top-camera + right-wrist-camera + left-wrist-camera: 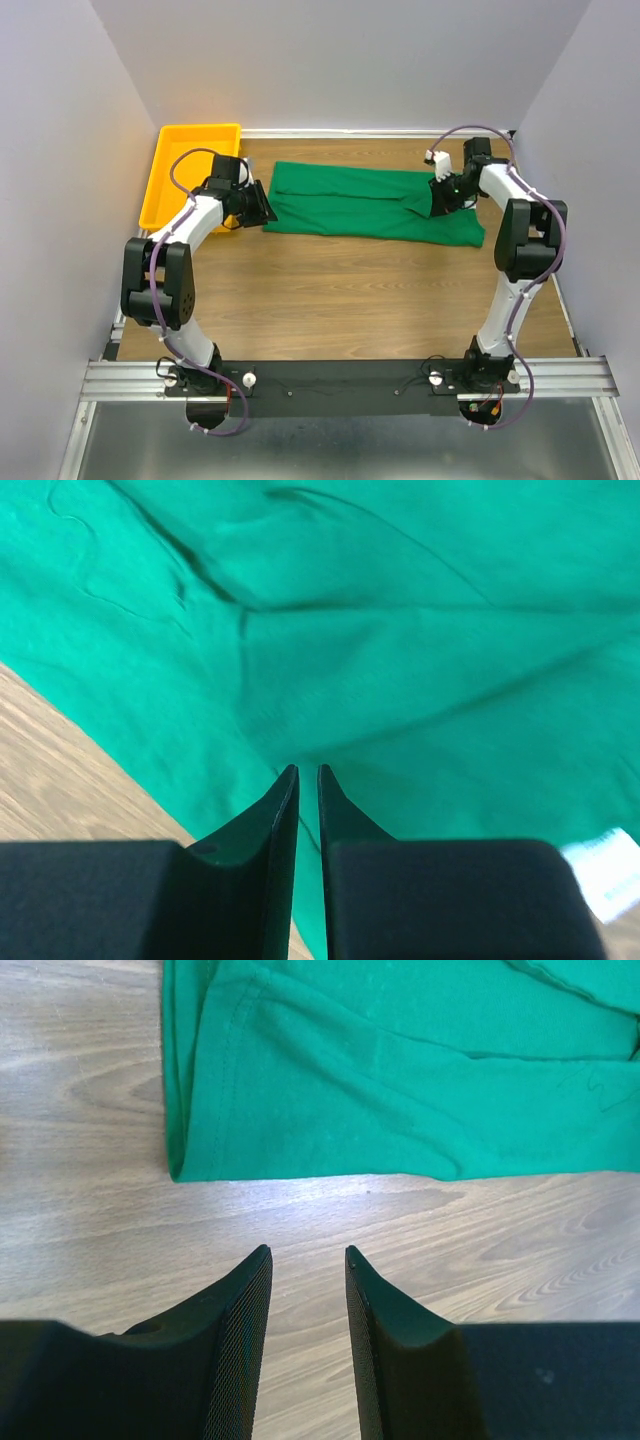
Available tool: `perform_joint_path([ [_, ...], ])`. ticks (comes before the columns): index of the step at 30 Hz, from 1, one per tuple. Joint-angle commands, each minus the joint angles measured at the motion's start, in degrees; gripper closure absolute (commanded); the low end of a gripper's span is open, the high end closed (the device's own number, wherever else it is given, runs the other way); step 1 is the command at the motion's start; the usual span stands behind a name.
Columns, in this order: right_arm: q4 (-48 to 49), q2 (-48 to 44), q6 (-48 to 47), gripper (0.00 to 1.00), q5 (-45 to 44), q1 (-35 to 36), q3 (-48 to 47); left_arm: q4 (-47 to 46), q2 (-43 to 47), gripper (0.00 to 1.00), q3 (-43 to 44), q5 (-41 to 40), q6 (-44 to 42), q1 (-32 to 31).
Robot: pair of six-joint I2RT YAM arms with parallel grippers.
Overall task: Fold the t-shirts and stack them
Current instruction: Fold the tshirt
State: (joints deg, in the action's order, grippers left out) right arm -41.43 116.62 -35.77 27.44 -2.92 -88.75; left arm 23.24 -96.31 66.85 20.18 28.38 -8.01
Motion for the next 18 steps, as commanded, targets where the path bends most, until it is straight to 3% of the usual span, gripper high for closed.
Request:
perform_joint_path([
  [1,0.65,3.52,2.37,0.80,-0.81,1.60,-0.19,-1.62,2.27,0.57,-1.55,0.82,0.80,-0.16],
  [8,3.81,7.74,7.19,0.80,-2.39,5.02,-6.25,-1.01,2.80,0.57,-1.28,0.82,0.62,-0.16],
  [13,4.69,12.40,11.94,0.80,-1.17,6.78,-19.60,0.48,3.24,0.57,0.12,0.12,0.27,-0.16],
  [18,5.30,14.95,14.58,0.76,-1.77,7.58,-25.32,1.28,4.20,0.57,-0.05,-0.67,0.18,-0.08],
])
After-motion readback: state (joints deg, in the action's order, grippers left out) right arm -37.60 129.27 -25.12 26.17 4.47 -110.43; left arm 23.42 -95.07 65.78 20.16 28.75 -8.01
